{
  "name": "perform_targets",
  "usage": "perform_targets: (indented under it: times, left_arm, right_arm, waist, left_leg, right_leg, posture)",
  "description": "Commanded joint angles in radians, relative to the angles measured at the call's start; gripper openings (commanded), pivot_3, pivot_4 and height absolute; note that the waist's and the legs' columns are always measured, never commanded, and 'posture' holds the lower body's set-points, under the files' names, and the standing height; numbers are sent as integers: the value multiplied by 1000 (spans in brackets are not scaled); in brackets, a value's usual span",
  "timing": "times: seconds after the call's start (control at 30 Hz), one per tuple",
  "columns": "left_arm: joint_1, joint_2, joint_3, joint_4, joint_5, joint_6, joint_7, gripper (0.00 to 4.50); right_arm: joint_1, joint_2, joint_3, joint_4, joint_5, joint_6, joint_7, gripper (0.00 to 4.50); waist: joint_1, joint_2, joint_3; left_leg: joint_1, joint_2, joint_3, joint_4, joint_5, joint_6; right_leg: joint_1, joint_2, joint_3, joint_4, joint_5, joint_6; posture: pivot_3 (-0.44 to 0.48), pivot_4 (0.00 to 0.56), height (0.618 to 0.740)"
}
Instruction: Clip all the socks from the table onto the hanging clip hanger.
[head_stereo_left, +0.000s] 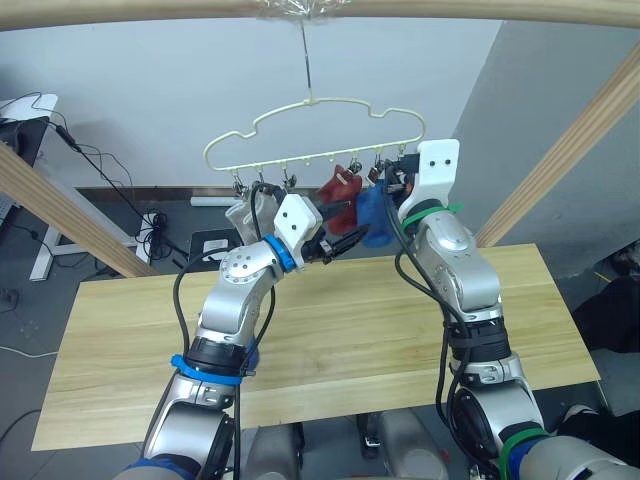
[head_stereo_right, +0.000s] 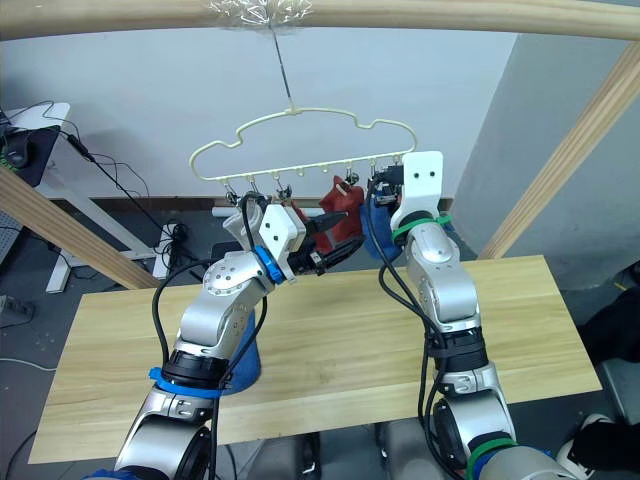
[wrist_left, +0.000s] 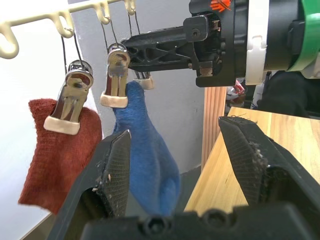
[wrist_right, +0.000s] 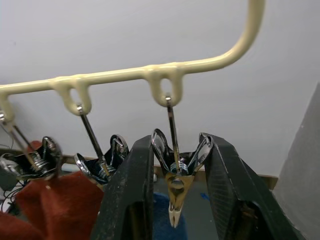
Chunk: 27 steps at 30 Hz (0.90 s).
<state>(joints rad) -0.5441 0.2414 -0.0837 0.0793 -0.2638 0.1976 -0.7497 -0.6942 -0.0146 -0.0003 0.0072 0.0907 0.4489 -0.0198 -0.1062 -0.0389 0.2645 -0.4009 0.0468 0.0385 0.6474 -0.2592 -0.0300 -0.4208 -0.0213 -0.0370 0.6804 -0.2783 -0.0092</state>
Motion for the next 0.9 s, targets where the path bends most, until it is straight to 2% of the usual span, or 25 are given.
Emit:
perform_targets:
  times: [0.03,0.57,0.67,0.9]
  left_arm:
    - [4,2,-7,-39,0,-15,1,3140]
    - [8,-1,-15,-37,0,-19,3,3140]
    - [7,-1,-15,-36,-1,-20,3,3140]
    - [11,0,-17,-38,0,-19,4,3140]
  right_arm:
    - [-17,12,-8,-31,-9,-33,-14,1466]
    - [2,42,-9,-50,4,-45,-32,1466]
    - [4,40,-6,-49,-1,-38,-31,1990]
    - [8,40,-2,-50,-4,-39,-31,1990]
  waist:
    - [0,0,0]
    - [0,0,0]
    - [0,0,0]
    - [0,0,0]
  left_leg:
    - [0,0,0,0,0,0]
    - [0,0,0,0,0,0]
    - [0,0,0,0,0,0]
    - [0,0,0,0,0,0]
  right_leg:
    - [0,0,0,0,0,0]
    - [0,0,0,0,0,0]
    - [0,0,0,0,0,0]
    - [0,0,0,0,0,0]
  posture:
    - [-203,257,740]
    - [-209,253,740]
    - [-209,253,740]
    - [-209,251,740]
